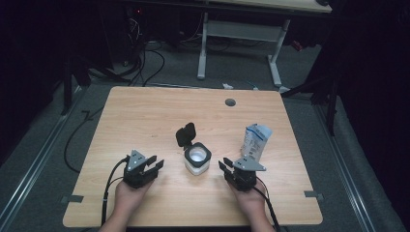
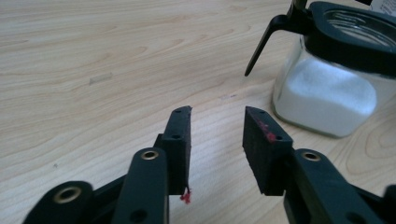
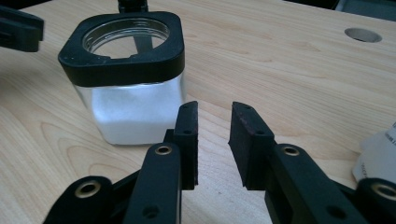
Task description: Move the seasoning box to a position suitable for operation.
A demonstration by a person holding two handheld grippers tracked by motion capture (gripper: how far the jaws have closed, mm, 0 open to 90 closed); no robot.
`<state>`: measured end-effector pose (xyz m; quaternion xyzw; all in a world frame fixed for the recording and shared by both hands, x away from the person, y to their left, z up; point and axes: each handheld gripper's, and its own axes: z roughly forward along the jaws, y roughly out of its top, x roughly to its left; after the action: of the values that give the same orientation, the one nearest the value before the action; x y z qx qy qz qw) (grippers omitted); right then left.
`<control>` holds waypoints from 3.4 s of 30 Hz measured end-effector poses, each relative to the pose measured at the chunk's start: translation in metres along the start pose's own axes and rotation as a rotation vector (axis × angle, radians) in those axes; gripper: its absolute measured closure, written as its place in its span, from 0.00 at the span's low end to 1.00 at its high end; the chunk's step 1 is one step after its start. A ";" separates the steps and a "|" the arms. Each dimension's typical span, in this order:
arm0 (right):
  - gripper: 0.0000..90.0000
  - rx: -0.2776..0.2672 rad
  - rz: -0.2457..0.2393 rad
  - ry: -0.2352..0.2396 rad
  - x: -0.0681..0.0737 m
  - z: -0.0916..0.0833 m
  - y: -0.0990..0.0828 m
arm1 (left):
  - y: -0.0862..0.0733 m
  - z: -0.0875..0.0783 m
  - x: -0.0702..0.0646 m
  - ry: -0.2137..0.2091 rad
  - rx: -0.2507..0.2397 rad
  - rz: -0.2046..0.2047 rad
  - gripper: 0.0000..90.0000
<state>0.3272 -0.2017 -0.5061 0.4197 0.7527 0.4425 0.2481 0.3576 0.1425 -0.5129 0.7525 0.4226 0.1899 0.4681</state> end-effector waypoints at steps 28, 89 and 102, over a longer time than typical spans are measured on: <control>0.85 0.022 -0.062 0.047 0.012 0.013 0.000 | 0.043 0.023 -0.013 0.011 -0.032 -0.034 1.00; 1.00 0.026 -0.083 0.104 0.027 0.022 0.000 | 0.077 0.023 -0.040 -0.037 -0.099 0.016 1.00; 1.00 0.029 -0.088 0.101 0.028 0.022 0.000 | 0.065 0.024 -0.052 -0.068 -0.077 0.047 1.00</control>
<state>0.3287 -0.1674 -0.5169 0.3668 0.7883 0.4408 0.2229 0.3735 0.0739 -0.4626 0.7498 0.3810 0.1913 0.5060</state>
